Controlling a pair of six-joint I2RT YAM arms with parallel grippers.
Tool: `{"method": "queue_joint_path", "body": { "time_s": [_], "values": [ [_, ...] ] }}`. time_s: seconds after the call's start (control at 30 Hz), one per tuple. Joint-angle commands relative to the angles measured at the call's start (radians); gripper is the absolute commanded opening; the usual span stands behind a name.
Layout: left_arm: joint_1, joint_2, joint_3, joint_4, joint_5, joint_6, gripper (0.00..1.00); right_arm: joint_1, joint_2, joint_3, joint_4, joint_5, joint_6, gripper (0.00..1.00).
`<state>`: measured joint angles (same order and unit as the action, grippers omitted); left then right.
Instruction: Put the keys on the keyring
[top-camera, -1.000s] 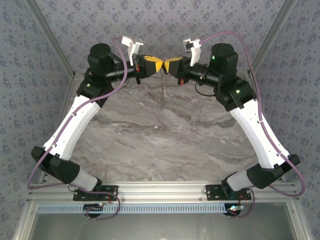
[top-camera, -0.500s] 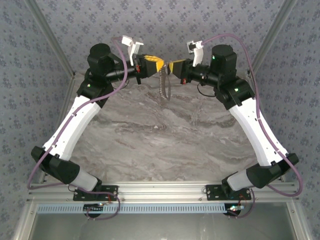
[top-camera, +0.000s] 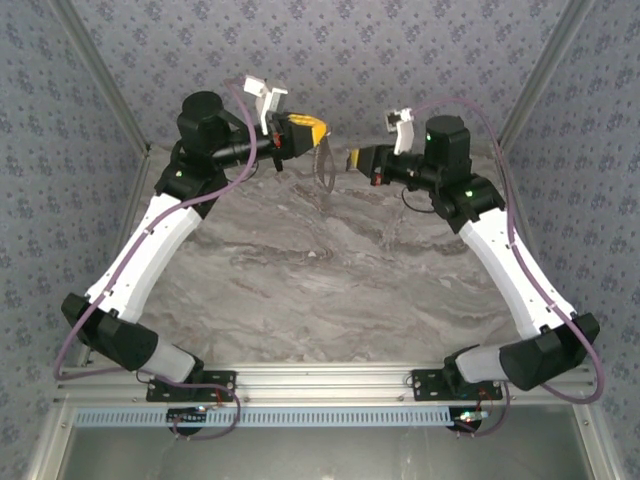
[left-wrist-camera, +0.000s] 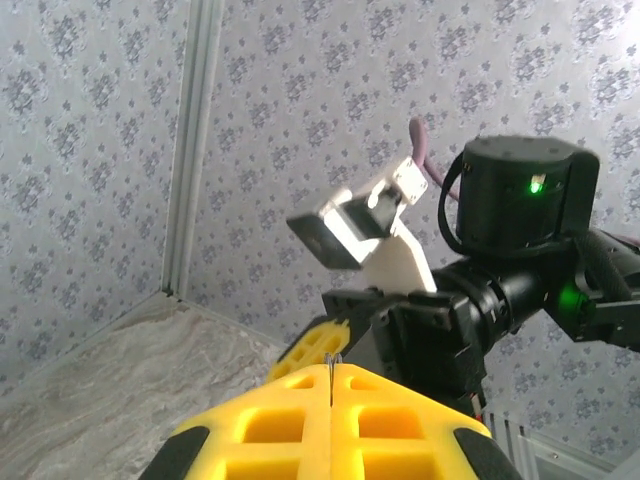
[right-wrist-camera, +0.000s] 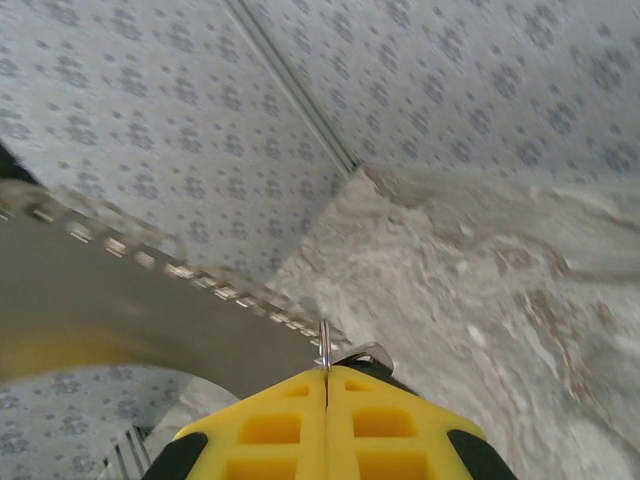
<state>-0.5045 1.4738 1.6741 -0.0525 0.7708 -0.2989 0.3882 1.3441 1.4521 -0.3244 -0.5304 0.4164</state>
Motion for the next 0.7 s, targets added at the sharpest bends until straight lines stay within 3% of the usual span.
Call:
{"method": "queue_joint_path", "body": {
  "time_s": [0.0, 0.33, 0.67],
  "values": [
    [-0.003, -0.052, -0.036, 0.039, -0.027, 0.025, 0.0, -0.008, -0.033, -0.127, 0.04, 0.041, 0.048, 0.0],
    [-0.003, -0.123, -0.189, 0.052, -0.064, 0.033, 0.0, -0.011, -0.021, -0.557, 0.195, 0.127, 0.145, 0.0],
    [-0.002, -0.148, -0.248, 0.023, -0.043, 0.046, 0.0, 0.003, 0.087, -0.754, 0.35, 0.184, 0.262, 0.0]
  ]
}}
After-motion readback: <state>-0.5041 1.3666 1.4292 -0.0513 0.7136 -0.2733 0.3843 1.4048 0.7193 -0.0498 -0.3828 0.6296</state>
